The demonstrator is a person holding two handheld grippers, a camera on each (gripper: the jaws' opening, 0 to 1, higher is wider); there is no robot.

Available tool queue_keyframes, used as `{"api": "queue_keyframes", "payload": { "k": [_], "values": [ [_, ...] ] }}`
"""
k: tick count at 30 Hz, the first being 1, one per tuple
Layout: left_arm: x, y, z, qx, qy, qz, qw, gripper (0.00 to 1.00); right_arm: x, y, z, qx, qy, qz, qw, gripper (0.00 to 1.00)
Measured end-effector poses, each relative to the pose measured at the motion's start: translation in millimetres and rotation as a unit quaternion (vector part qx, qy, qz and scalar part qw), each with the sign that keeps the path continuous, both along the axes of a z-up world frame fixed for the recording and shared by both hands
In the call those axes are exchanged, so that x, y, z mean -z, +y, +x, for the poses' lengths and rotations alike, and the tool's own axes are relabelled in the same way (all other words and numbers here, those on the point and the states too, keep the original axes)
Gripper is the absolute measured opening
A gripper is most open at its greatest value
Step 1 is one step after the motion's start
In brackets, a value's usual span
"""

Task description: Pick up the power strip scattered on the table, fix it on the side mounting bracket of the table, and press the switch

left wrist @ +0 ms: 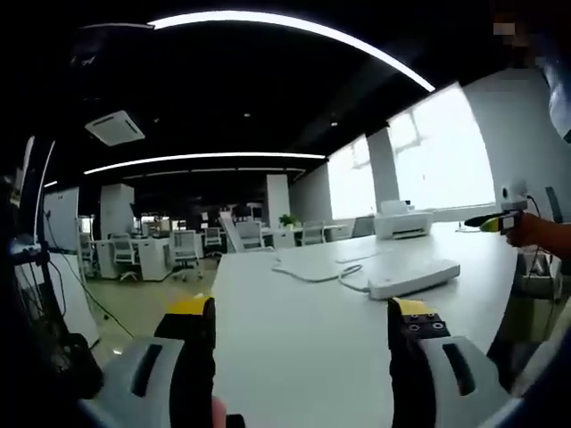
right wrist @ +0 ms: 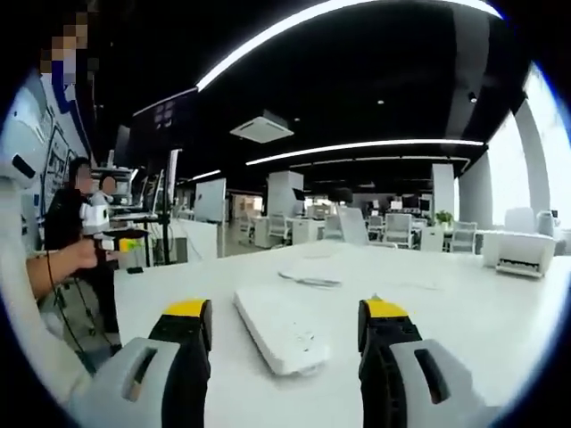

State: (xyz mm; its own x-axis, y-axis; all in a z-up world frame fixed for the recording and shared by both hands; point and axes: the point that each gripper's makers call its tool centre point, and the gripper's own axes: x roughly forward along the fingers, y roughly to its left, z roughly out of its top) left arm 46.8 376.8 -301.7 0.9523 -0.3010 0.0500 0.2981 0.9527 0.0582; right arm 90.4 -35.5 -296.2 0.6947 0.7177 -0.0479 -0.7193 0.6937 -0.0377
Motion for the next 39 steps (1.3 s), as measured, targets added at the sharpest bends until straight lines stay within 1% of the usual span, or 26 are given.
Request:
{"api": "queue_keyframes", "payload": {
  "k": [3,6,7,10,14,17,27,33,39],
  "values": [
    [2.6,1,-0.3,0.001,0.003,-0.001,1.0,0.83,3.0,2,5,-0.007,0.002,-0.013,0.9999,0.63],
    [1.4,2,-0.1,0.002,0.002,-0.005,1.0,0.83,6.2,4,9,-0.015,0.005,-0.025,0.9996,0.64],
    [-0.6,2,0.0,0.003,0.0,-0.007,1.0,0.83,9.7,5,11,-0.021,0.008,-0.04,0.9989,0.64],
    [-5.0,1,-0.5,0.005,-0.007,-0.012,0.9999,0.83,15.1,8,16,-0.033,0.012,-0.056,0.9978,0.65],
    [-5.3,-1,-1.0,0.006,-0.008,-0.012,0.9999,0.82,22.1,11,22,-0.048,0.025,-0.06,0.9967,0.65],
    [-3.5,-3,-1.4,0.008,-0.006,-0.013,0.9999,0.82,31.3,14,26,-0.055,0.034,-0.077,0.9949,0.65],
    [-2.3,-1,-2.4,0.005,-0.004,-0.014,0.9999,0.82,56.4,15,46,-0.066,0.062,-0.097,0.9912,0.67],
    [-1.6,1,-2.7,0.004,-0.003,-0.015,0.9999,0.82,67.5,18,51,-0.073,0.074,-0.112,0.9882,0.67],
    [-1.7,1,-3.0,0.004,-0.003,-0.015,0.9999,0.82,81.0,21,52,-0.082,0.091,-0.122,0.985,0.66]
  ]
}}
